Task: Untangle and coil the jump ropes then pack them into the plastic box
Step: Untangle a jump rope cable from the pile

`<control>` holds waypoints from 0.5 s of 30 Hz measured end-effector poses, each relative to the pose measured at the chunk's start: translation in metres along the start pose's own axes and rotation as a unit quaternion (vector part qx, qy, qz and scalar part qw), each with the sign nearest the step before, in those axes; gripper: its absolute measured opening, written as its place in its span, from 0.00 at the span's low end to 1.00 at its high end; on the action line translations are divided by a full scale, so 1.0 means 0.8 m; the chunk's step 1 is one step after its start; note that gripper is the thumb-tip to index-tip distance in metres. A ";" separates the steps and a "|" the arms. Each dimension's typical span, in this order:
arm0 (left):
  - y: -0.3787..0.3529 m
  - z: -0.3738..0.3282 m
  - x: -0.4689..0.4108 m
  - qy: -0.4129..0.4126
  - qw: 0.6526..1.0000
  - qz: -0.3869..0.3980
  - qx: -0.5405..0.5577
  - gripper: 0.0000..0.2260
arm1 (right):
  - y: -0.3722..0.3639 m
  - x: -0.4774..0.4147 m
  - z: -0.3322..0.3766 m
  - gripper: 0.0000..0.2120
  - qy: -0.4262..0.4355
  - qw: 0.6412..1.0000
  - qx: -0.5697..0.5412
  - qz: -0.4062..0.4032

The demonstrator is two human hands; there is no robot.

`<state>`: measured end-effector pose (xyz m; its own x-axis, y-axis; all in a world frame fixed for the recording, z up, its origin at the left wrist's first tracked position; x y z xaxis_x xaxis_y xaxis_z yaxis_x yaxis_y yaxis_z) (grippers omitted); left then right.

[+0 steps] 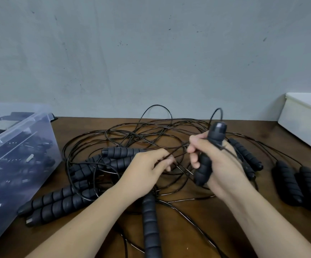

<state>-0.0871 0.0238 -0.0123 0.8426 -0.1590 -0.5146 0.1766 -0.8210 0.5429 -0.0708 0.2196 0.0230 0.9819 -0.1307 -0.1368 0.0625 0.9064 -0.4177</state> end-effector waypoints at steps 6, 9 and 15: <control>0.014 -0.009 -0.001 -0.059 0.995 -0.060 -0.045 0.07 | 0.009 -0.008 -0.003 0.07 -0.025 0.999 -0.002 -0.020; 0.008 -0.012 0.003 -0.096 0.992 -0.053 -0.067 0.06 | -0.001 0.001 -0.021 0.06 0.001 0.995 0.098 0.010; -0.002 -0.005 0.006 -0.074 0.992 0.022 -0.103 0.07 | -0.007 0.005 -0.038 0.06 0.062 0.958 0.278 0.013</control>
<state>-0.0817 0.0262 -0.0130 0.7703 -0.2831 -0.5714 0.2553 -0.6843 0.6831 -0.0725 0.2016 -0.0027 0.9579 -0.1204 -0.2607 0.1575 0.9794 0.1263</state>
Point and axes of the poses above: each hand's wrist, its own x-axis away from the middle knuckle, its own y-axis out of the back of the hand, z = x × y, the point moved 2 cm from there along -x, towards the middle knuckle, and after that the axes turned 11 degrees about -z, right-handed, at the moved point
